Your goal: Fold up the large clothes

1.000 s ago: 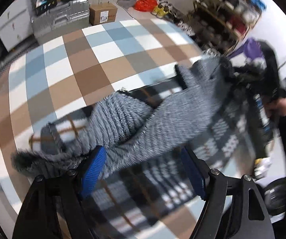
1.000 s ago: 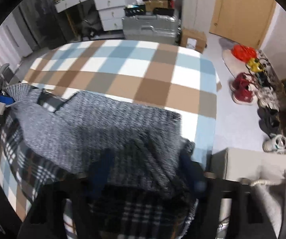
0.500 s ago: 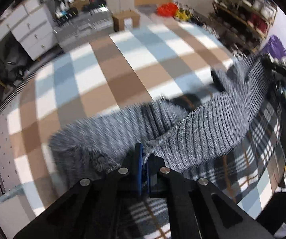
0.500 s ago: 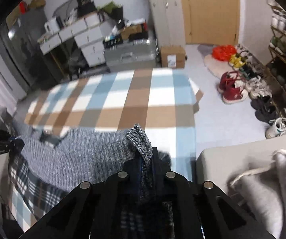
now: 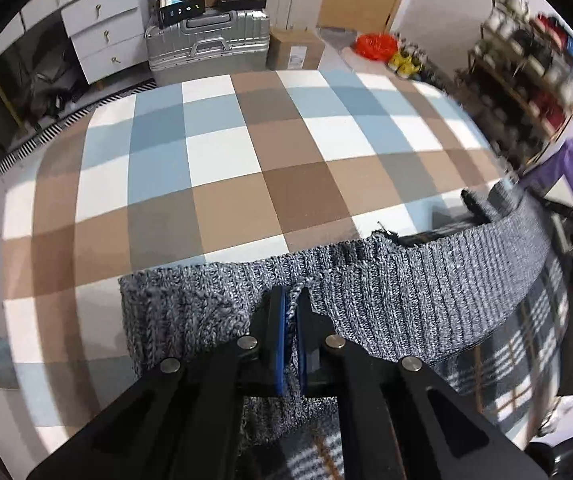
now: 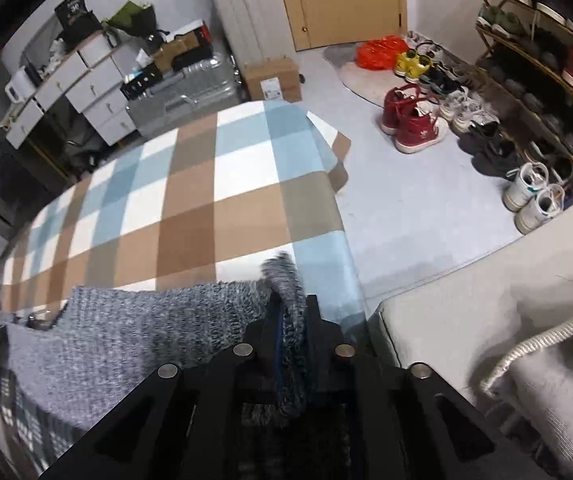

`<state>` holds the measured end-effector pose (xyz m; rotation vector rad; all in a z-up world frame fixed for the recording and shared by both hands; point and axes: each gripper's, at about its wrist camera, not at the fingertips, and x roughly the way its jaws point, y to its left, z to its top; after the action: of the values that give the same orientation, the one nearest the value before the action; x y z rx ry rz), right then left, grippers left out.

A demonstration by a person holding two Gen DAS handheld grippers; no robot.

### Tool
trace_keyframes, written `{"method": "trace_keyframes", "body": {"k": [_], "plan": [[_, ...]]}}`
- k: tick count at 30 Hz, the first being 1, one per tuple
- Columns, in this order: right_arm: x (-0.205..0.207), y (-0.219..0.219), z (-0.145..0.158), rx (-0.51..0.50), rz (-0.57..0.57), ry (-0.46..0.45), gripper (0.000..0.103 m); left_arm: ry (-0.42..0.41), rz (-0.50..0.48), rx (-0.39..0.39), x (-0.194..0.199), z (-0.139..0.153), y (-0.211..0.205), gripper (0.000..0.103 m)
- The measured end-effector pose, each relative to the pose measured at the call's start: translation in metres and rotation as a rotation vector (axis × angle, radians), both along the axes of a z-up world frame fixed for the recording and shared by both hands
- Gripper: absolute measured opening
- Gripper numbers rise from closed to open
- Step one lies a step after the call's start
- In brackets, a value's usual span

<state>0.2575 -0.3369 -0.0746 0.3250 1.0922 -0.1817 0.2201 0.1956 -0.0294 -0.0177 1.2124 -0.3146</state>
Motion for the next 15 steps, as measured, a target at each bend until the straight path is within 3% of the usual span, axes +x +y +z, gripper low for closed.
{"method": "trace_keyframes", "body": {"k": [1,3,5,7,9,10,13,15], "plan": [[-0.001,-0.001,0.002,-0.003,0.002,0.008,0.015,0.002,0.007,-0.024,-0.002,0.004,0.003,0.003],[-0.008,-0.005,0.011,-0.007,-0.008,0.001,0.031,0.003,0.019,-0.035,-0.01,0.017,0.008,0.008],[-0.022,-0.009,0.03,0.015,-0.012,-0.058,0.056,-0.028,0.026,-0.057,-0.019,0.031,0.011,0.021],[-0.042,-0.005,0.054,0.02,0.009,-0.15,0.064,-0.119,0.014,-0.053,-0.037,0.055,0.01,0.043],[-0.056,0.006,0.072,0.004,0.057,-0.201,0.072,-0.224,0.009,-0.05,-0.057,0.078,0.009,0.052],[-0.06,0.013,0.077,0.003,0.082,-0.218,0.075,-0.252,0.024,-0.046,-0.066,0.087,0.009,0.063],[-0.077,0.053,0.089,-0.042,0.209,-0.242,0.084,-0.304,0.006,-0.087,-0.09,0.097,0.003,0.076],[-0.08,0.085,0.087,-0.093,0.3,-0.242,0.084,-0.283,-0.043,-0.068,-0.097,0.087,-0.01,0.077]]}}
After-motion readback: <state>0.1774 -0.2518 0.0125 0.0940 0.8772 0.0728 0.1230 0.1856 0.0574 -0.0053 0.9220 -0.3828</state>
